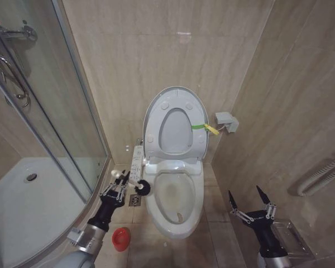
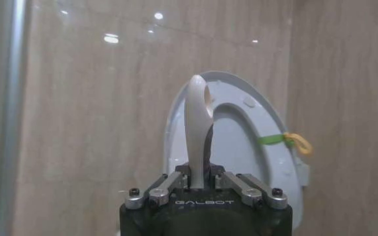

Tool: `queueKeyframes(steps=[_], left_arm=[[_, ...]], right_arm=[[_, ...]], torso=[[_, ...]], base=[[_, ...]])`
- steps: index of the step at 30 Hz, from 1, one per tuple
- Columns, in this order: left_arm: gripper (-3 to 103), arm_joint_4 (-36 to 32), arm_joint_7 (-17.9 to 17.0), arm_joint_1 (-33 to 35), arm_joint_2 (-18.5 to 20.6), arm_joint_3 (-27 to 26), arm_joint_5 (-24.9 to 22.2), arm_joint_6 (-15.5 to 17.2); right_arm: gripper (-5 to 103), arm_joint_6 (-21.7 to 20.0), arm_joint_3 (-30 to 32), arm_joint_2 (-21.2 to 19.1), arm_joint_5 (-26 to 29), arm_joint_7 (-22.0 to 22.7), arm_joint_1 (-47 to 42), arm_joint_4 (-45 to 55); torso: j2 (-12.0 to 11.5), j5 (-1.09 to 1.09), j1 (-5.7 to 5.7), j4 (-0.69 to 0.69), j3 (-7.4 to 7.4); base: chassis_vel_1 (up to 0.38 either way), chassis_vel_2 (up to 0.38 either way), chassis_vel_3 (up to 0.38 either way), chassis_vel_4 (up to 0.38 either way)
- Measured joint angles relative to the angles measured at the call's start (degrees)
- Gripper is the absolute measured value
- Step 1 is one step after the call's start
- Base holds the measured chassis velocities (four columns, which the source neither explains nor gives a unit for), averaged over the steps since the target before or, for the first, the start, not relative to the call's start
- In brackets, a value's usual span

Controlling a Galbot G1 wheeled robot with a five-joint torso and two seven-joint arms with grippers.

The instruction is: Open the toilet lid, clean the toilet bowl with a toilet brush, close the toilet lid, and flush.

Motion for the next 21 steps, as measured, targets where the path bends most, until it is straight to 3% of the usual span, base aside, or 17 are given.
queueKeyframes(steps=[8,21], left_arm=[[18,4.16,6.54,-5.74,1.52,2.04,-1.99,0.0],[18,10.06,8.45,-13.92,4.57,6.62,-4.38,0.04]], right_arm=[[100,0.0,0.0,0.0,0.0,0.0,0.0,0.0],[100,0.0,0.0,0.0,0.0,0.0,0.0,0.0]], torso=[[0.0,0.0,0.0,0.0,0.0],[0.0,0.0,0.0,0.0,0.0]], base=[[0.0,0.0,0.0,0.0],[0.0,0.0,0.0,0.0]])
